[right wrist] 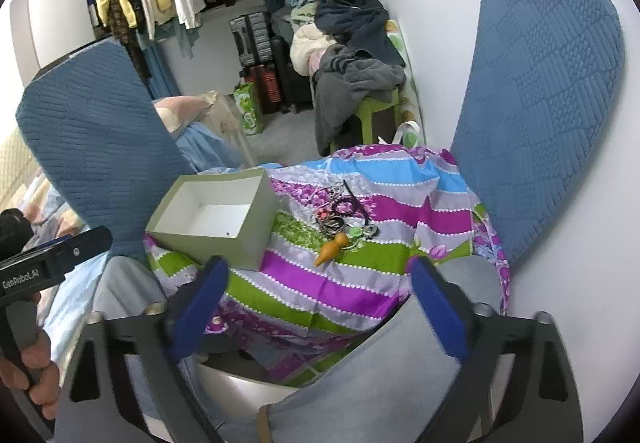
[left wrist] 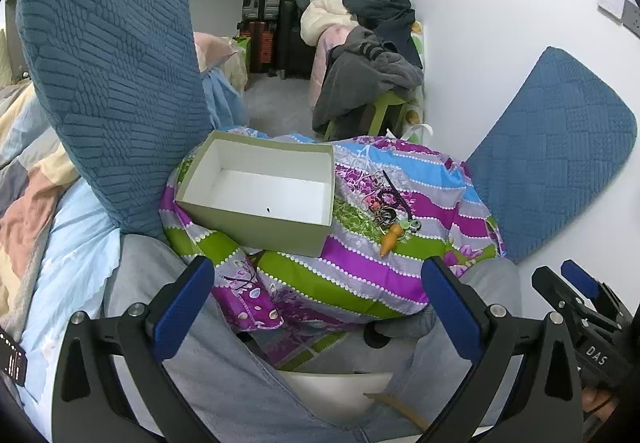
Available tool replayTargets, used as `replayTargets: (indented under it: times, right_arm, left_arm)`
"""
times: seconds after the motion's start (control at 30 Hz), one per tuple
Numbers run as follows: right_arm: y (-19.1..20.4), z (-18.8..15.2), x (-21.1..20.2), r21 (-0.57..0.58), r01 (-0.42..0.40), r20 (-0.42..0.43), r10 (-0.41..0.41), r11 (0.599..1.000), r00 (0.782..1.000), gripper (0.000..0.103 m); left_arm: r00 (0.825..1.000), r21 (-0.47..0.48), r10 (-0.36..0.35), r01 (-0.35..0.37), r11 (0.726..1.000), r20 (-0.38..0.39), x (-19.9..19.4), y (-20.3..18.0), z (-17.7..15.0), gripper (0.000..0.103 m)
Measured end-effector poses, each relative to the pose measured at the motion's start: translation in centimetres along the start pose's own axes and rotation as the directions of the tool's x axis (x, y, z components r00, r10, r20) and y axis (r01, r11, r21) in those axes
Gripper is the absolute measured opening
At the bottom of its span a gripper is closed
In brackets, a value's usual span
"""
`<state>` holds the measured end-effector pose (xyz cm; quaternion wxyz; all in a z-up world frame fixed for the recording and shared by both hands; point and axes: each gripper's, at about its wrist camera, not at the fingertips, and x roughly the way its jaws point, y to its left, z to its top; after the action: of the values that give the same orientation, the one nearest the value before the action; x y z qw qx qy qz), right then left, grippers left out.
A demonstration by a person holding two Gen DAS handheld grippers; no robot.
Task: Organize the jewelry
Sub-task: 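Grasp the orange gourd pendant with the left tool while the right tool grasps the black cord necklace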
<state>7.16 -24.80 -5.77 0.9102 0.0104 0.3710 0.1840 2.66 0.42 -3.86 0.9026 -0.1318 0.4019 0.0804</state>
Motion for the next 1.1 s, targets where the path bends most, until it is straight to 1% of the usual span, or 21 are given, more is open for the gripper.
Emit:
replayTargets:
  times: [0.07,0.3,0.47,0.53,0.7,0.8,0.83,0.9,0.97,1.0,1.1]
  right_arm:
    - [-0.2,-0.2,0.3,0.011,-0.004,-0.002,0.004,1.000,1.000,0.076]
    - [-1.1,0.1,1.6,0.008,-0.008,0.004,0.008,1.000,1.000,0.075]
    - [-2.1,0.5,3.7,-0.006,-0.009,-0.004,0.009,1.000,1.000,0.062]
    - [-2.6,0.8,5.0,-0.012,-0.026,-0.014,0.026,1.000,1.000,0.061]
    - [-4.0,1.4,8.8,-0.045,-0.056,-0.037,0.054,0.997,0.998,0.061]
    - [-4.7,1.5,10.5,-0.061,-0.068,-0.036,0.066,0.996,0.997,0.062]
    - [-4.9,1.6,11.0,-0.069,-0.069,-0.028,0.067,0.995,0.997,0.063]
    - [-5.4,1.6,12.0,-0.082,-0.071,-0.020,0.070,0.994,0.997,0.063]
    - [-5.8,1.7,13.3,-0.092,-0.049,-0.018,0.048,0.994,0.999,0.063]
    - [-6.3,1.7,14.3,-0.091,-0.054,-0.019,0.053,0.994,0.998,0.063]
    - [-7.2,2.1,16.8,-0.074,-0.060,-0.034,0.058,0.995,0.998,0.063]
  left_arm:
    - [1.000,0.000,-0.001,0.001,1.000,0.001,0.2,-0.2,0.0,0.102]
    - [1.000,0.008,-0.009,0.009,1.000,-0.017,2.1,-0.9,0.0,0.102]
    - [0.999,0.005,-0.032,0.032,0.999,-0.040,4.3,-1.3,0.2,0.102]
    - [0.998,0.006,-0.046,0.046,0.999,-0.044,5.2,-1.6,0.3,0.102]
    - [0.994,0.015,-0.090,0.091,0.996,-0.061,8.0,-2.3,0.7,0.102]
    - [0.991,0.025,-0.114,0.116,0.993,-0.067,9.5,-2.6,0.9,0.101]
    - [0.989,0.031,-0.127,0.130,0.991,-0.072,10.0,-2.7,1.0,0.100]
    - [0.986,0.040,-0.146,0.149,0.988,-0.079,10.9,-3.0,1.2,0.098]
    - [0.983,0.049,-0.165,0.169,0.984,-0.084,12.1,-3.3,1.3,0.097]
    - [0.981,0.054,-0.173,0.178,0.982,-0.087,12.6,-3.5,1.3,0.096]
    - [0.979,0.079,-0.179,0.187,0.979,-0.098,14.5,-4.2,1.3,0.095]
